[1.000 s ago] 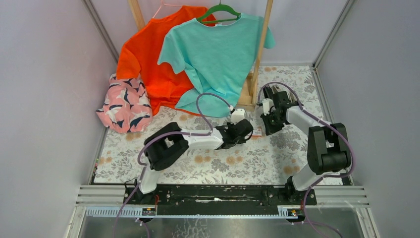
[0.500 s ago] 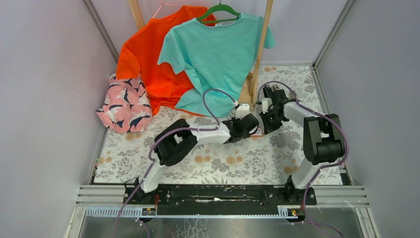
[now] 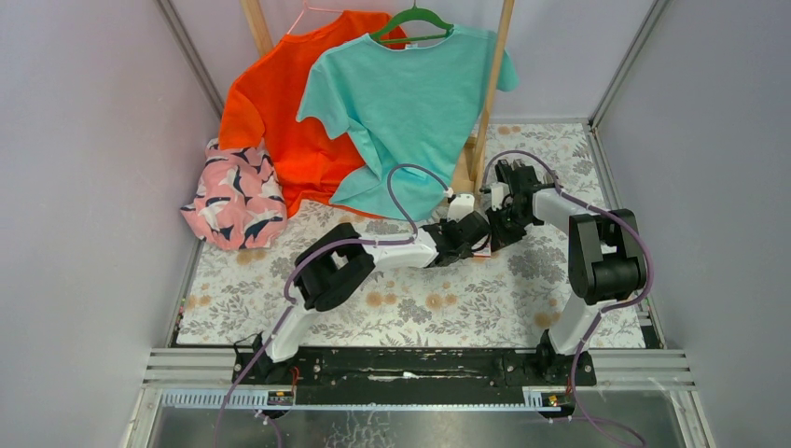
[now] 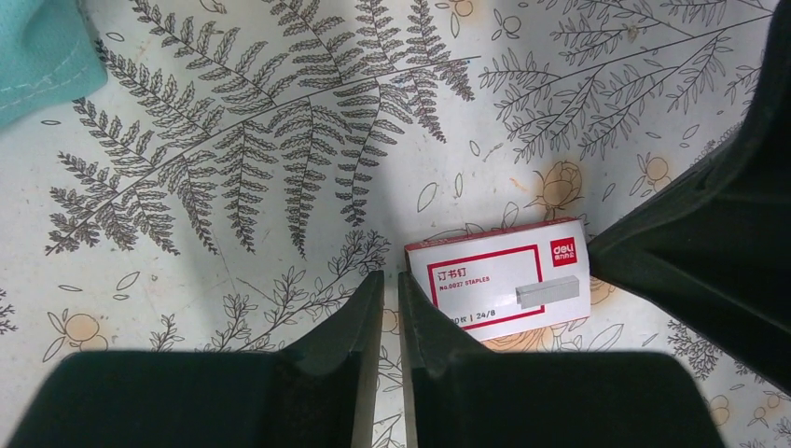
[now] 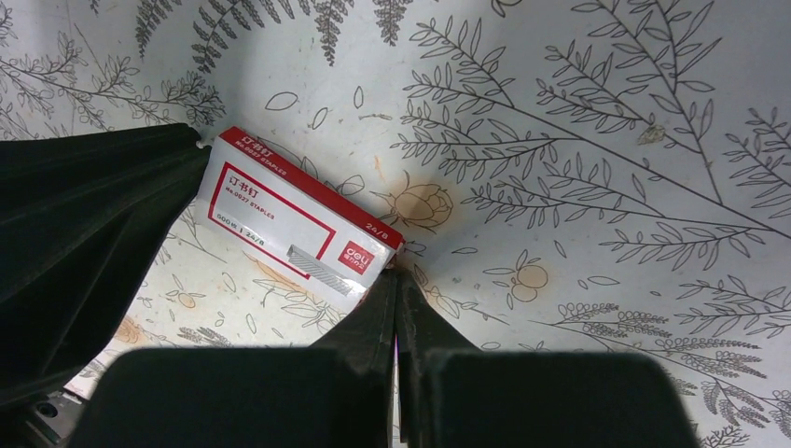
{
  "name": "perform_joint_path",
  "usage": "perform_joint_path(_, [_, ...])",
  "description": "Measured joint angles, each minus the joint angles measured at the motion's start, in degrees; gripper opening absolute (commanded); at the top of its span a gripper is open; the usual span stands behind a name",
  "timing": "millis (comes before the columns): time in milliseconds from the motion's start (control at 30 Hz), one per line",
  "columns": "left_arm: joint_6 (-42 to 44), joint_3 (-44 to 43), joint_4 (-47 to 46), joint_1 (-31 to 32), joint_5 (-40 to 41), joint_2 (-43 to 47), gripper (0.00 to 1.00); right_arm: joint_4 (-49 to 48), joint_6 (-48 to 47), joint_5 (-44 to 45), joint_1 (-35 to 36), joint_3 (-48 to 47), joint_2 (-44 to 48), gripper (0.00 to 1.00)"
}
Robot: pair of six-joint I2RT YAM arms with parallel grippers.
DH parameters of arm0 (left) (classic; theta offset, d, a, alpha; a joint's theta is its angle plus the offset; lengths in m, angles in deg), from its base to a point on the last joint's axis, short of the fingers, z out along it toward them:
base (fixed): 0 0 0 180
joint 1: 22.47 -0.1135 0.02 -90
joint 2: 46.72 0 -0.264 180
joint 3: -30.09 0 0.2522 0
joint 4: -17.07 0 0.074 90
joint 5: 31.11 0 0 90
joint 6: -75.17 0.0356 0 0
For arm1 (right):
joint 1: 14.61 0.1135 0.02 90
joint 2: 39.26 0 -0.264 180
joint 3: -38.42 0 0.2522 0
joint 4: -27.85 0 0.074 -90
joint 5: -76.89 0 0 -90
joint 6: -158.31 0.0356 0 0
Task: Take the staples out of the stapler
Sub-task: Place the staple box at the center of the board, then reset both arms
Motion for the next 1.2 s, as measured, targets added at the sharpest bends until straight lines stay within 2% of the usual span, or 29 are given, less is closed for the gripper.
perform_joint_path(267, [1.22,-0.61,0.61,-0.11,-1.11,-0.22,0.17,0.39,0.46,-0.52,-0.2,0.0,-0.02,0.0])
perform_joint_path(500, [1.73,-0.42,0.42,-0.66,-1.07,-0.13,0.22,0.37,0.76,0.35,-0.33,0.0,0.0,0.0])
perform_joint_path(733, [2.97,10.19,-0.15,-3.13,-1.38,7.65,0.28,0.13,0.2,0.68,-3.82,1.4,4.96,0.0])
perform_joint_path(800, [4.57,14.27,-0.46,-3.89,-2.36,11.37,0.32,0.44,-0.46,0.15,-4.87,1.75,9.2,0.01])
perform_joint_path(900, [8.13,21.94,-2.93,-4.5,-5.77,20.24,0.52,0.63,-2.01,-1.84,-5.38,1.75,16.59,0.03])
perform_joint_path(1033, [13.29,33.75,-10.78,-4.28,-13.38,38.07,0.79,2.51,-4.22,-6.54,-5.38,1.38,28.52,0.22])
perform_joint_path(1100, [15.02,39.15,-15.39,-4.11,-16.92,48.74,0.94,3.8,-4.68,-9.6,-5.38,0.33,34.03,0.4])
perform_joint_path(1133, [15.58,41.35,-17.77,-4.11,-18.4,53.57,0.99,4.37,-4.74,-11.28,-5.38,-0.5,36.57,0.52])
perform_joint_path(1167, [15.85,43.67,-20.33,-4.11,-19.85,58.64,1.0,4.79,-5.11,-13.57,-5.38,-1.55,39.58,0.58])
perform_joint_path(1200, [16.15,45.29,-22.03,-4.11,-20.83,62.58,1.0,4.94,-4.96,-15.43,-5.38,-2.36,41.97,0.7])
